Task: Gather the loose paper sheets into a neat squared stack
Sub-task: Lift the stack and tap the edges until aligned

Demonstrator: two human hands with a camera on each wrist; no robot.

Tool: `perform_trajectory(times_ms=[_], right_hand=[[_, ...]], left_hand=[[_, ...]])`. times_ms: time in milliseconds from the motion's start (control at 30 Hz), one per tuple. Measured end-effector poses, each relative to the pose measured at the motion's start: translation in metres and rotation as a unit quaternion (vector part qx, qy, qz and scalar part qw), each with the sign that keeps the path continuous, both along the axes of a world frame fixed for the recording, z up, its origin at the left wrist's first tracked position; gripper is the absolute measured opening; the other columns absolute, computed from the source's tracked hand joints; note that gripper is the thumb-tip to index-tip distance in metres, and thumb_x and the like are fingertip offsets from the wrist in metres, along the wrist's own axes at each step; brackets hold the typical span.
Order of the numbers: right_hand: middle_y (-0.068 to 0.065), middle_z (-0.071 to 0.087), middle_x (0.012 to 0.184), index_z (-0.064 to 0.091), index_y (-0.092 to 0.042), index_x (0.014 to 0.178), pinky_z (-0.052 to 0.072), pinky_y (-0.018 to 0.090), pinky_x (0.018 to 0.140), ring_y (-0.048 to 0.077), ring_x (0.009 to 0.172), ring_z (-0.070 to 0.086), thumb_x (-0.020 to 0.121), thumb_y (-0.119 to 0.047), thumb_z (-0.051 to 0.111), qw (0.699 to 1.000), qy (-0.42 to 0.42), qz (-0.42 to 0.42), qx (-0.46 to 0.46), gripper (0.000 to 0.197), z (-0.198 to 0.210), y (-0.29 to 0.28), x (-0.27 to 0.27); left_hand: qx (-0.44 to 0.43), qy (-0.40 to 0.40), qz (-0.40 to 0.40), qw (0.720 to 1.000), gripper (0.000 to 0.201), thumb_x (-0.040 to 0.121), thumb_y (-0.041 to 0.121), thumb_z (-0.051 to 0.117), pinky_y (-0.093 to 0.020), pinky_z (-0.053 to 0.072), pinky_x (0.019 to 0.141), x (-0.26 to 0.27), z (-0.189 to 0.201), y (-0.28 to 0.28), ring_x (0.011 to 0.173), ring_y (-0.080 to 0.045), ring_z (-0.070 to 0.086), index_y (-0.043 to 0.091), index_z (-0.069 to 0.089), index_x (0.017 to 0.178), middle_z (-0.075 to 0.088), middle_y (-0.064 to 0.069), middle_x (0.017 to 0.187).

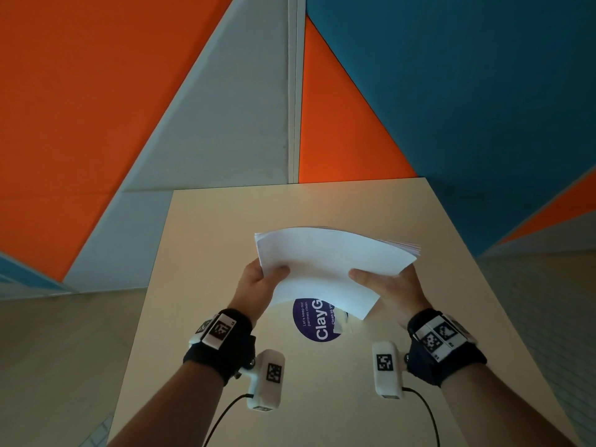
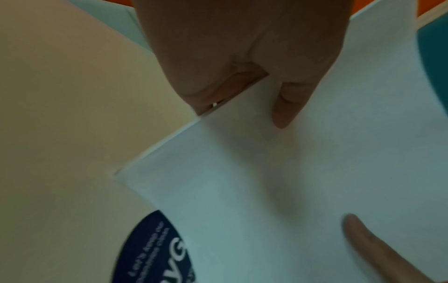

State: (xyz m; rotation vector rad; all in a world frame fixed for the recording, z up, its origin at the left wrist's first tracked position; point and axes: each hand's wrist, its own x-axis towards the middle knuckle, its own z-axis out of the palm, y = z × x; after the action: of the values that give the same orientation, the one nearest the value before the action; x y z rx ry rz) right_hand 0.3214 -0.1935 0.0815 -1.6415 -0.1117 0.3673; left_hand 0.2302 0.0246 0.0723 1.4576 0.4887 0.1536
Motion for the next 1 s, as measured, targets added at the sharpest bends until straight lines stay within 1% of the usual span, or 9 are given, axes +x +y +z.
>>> perform_trajectory(times_ms=[233,300,467,567,633,700,800,866,1000], right_hand=[[0.003,0.077,0.082,0.073,-0.014,0.077,0.059,0.029,0.070,0.021,0.077,0.074,0.072,-0.009,0.085,0.995,0.027,-0.023,-0.092,0.014,0.001,0.001,0.011],[0.001,0.077,0.079,0.073,-0.013,0.074,0.059,0.034,0.075,0.022,0.079,0.075,0.070,-0.015,0.087,0.991,0.008,-0.008,-0.135,0.014,0.014,-0.003,0.016],[-0.001,0.075,0.080,0.073,-0.017,0.078,0.052,0.027,0.071,0.022,0.078,0.071,0.074,-0.020,0.084,0.972,-0.090,0.076,-0.205,0.012,0.047,-0.010,0.022],[0.014,0.076,0.086,0.075,-0.005,0.088,0.054,0.039,0.079,0.032,0.083,0.069,0.075,-0.020,0.083,0.943,-0.182,0.128,-0.249,0.022,0.058,-0.007,0.021],[0.007,0.066,0.062,0.068,-0.018,0.064,0.045,0.033,0.060,0.024,0.060,0.060,0.075,-0.020,0.083,0.920,-0.235,0.171,-0.262,0.019,0.063,-0.004,0.017],[-0.006,0.054,0.051,0.052,-0.033,0.051,0.034,0.024,0.053,0.010,0.050,0.049,0.073,-0.020,0.084,0.897,-0.280,0.196,-0.280,0.041,0.066,0.000,0.011],[-0.001,0.068,0.062,0.072,-0.020,0.068,0.041,0.022,0.055,0.006,0.057,0.057,0.069,-0.023,0.087,0.916,-0.267,0.168,-0.247,0.015,0.066,-0.009,0.010],[-0.005,0.073,0.076,0.076,-0.019,0.082,0.048,0.016,0.063,0.003,0.069,0.065,0.067,-0.025,0.088,0.939,-0.237,0.119,-0.220,0.020,0.057,-0.025,0.014],[-0.012,0.070,0.104,0.068,-0.028,0.103,0.046,0.006,0.080,-0.004,0.098,0.062,0.062,-0.014,0.091,0.974,-0.155,-0.023,-0.161,0.049,0.031,-0.062,0.022]], left_hand=[[0.028,-0.054,-0.011,0.998,0.022,0.085,-0.005,0.062,-0.023,0.056,0.072,-0.006,0.035,0.015,0.074,-0.007,0.070,0.014,0.070,0.091,0.077,0.009,0.080],[0.121,-0.083,-0.029,0.989,0.026,0.084,-0.003,0.066,-0.017,0.054,0.073,-0.007,0.060,0.024,0.077,-0.004,0.068,0.021,0.071,0.093,0.075,0.014,0.084],[0.441,-0.040,-0.126,0.888,0.022,0.082,0.015,0.068,0.000,0.045,0.068,-0.010,0.114,0.027,0.075,-0.001,0.068,0.028,0.073,0.100,0.072,0.013,0.087],[0.488,-0.066,-0.167,0.854,0.016,0.082,0.024,0.070,-0.004,0.042,0.065,-0.005,0.122,0.012,0.066,0.005,0.060,0.026,0.073,0.098,0.067,0.017,0.079],[0.487,-0.089,-0.187,0.849,0.011,0.082,0.027,0.070,-0.011,0.037,0.060,0.000,0.120,-0.001,0.059,0.009,0.053,0.024,0.072,0.092,0.061,0.020,0.069],[0.491,-0.100,-0.191,0.844,0.011,0.084,0.027,0.068,-0.015,0.030,0.054,0.001,0.116,-0.012,0.050,0.003,0.045,0.017,0.068,0.080,0.051,0.016,0.055],[0.439,-0.085,-0.147,0.882,0.025,0.086,0.024,0.068,-0.016,0.025,0.048,-0.004,0.104,-0.013,0.047,-0.005,0.039,0.021,0.061,0.062,0.042,0.008,0.043],[0.357,-0.071,-0.100,0.926,0.033,0.085,0.023,0.070,-0.015,0.028,0.045,-0.012,0.093,-0.006,0.044,-0.006,0.040,0.031,0.057,0.056,0.052,0.011,0.045],[0.157,-0.025,-0.032,0.987,0.006,0.083,0.020,0.072,-0.032,0.056,0.069,-0.026,0.068,0.008,0.073,-0.018,0.072,0.017,0.077,0.086,0.078,-0.001,0.083]])
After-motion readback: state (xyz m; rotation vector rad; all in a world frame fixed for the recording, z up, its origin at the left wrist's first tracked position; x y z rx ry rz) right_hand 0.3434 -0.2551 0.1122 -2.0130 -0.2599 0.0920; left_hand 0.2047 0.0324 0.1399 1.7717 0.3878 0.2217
